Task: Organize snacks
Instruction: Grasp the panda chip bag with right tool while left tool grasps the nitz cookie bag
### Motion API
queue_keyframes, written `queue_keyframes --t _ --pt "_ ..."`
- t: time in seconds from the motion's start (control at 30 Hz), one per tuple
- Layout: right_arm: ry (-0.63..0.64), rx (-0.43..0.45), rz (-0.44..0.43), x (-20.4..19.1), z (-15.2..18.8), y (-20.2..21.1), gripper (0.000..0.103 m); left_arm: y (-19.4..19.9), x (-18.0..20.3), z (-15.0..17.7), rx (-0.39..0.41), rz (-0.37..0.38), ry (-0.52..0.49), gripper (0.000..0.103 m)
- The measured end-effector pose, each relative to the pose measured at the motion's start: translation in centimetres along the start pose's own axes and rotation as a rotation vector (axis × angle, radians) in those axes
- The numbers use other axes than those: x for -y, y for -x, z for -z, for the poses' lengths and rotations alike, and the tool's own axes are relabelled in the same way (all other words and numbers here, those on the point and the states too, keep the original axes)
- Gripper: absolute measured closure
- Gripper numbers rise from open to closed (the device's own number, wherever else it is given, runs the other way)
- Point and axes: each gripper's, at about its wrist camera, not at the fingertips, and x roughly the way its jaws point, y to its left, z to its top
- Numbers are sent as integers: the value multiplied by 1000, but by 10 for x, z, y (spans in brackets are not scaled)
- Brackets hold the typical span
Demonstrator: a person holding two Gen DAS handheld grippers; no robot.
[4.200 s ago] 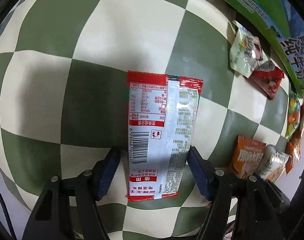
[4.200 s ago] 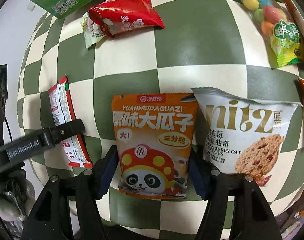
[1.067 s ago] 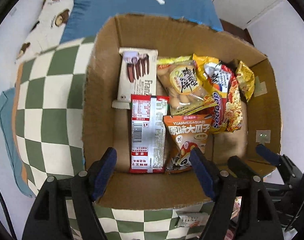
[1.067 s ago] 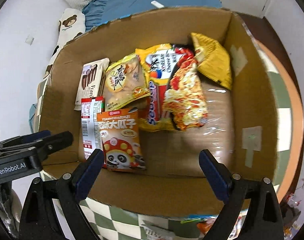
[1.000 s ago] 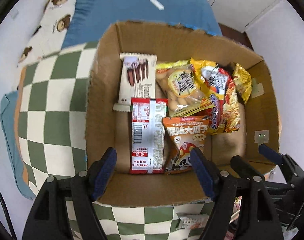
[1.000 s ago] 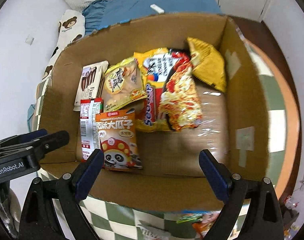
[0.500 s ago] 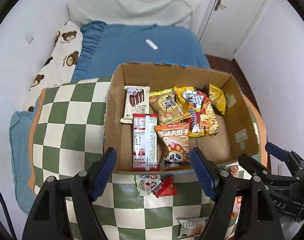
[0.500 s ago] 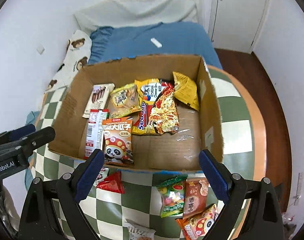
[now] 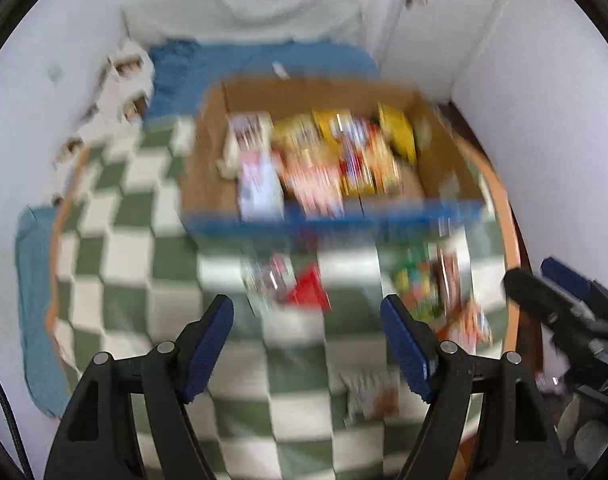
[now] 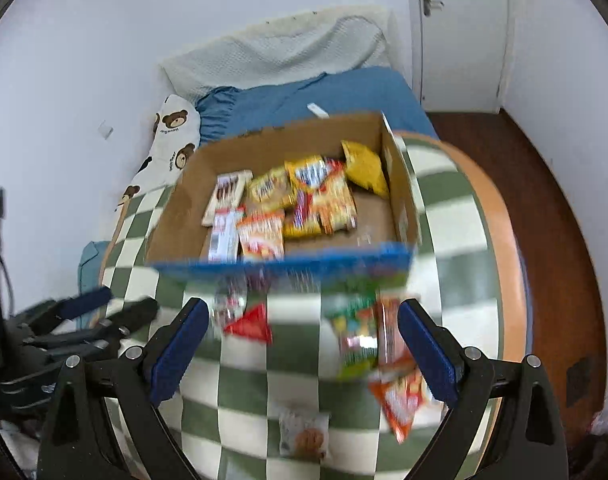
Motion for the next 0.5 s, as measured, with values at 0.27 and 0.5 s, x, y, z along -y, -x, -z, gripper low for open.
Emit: queue_keyframes --t 0.27,0.5 --pt "-201 -140 45 86 57 -30 27 -134 41 79 -439 167 33 28" --pt "-553 -287 -38 152 76 -92 27 -203 59 98 -577 185 133 29"
